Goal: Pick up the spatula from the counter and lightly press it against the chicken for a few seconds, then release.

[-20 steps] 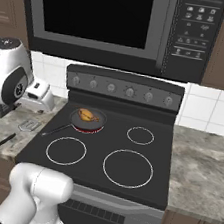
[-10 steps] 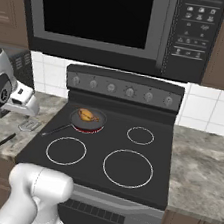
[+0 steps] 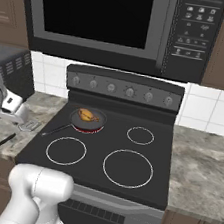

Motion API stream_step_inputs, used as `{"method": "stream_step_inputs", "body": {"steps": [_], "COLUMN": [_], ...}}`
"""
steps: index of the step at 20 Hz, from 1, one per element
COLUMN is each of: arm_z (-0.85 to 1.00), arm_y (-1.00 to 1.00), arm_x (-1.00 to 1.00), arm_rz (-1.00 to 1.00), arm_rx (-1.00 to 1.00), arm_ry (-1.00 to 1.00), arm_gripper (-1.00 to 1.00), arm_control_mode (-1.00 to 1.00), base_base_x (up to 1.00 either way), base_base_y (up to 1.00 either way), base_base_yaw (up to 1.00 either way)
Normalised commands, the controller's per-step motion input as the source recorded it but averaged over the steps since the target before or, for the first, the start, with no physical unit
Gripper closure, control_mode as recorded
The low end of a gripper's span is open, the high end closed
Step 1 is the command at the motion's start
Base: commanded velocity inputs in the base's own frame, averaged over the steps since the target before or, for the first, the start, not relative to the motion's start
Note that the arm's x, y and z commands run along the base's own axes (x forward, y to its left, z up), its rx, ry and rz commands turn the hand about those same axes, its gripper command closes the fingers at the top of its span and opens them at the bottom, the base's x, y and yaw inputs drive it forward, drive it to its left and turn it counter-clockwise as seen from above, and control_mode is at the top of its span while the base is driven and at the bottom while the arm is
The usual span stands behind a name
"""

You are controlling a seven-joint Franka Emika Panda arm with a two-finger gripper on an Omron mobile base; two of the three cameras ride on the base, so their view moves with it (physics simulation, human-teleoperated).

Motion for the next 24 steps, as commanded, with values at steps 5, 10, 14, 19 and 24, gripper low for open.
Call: {"method": "stream_step_inputs", "body": {"steps": [5, 10, 14, 19, 24], "arm_z": [-0.02, -0.02, -0.2, -0.27, -0.13], "arm_y": [0.35, 0.27, 0.26, 0.17, 0.02], "arm_x": [0.0, 0.0, 0.0, 0.02, 0.19], "arm_rz": [0.01, 0.01, 0.0, 0.0, 0.0], "arm_rx": [0.06, 0.01, 0.0, 0.0, 0.0], "arm_ry": [0.0, 0.0, 0.0, 0.0, 0.0], "arm_gripper": [-1.0, -1.0, -1.0, -1.0, -1.0], "arm_control_mode": [-1.0, -1.0, -1.0, -1.0, -1.0], "base_base_x": [0.0, 0.0, 0.0, 0.0, 0.0], "base_base_y": [0.0, 0.0, 0.0, 0.0, 0.0], "base_base_yaw": [0.0, 0.0, 0.0, 0.0, 0.0]}}
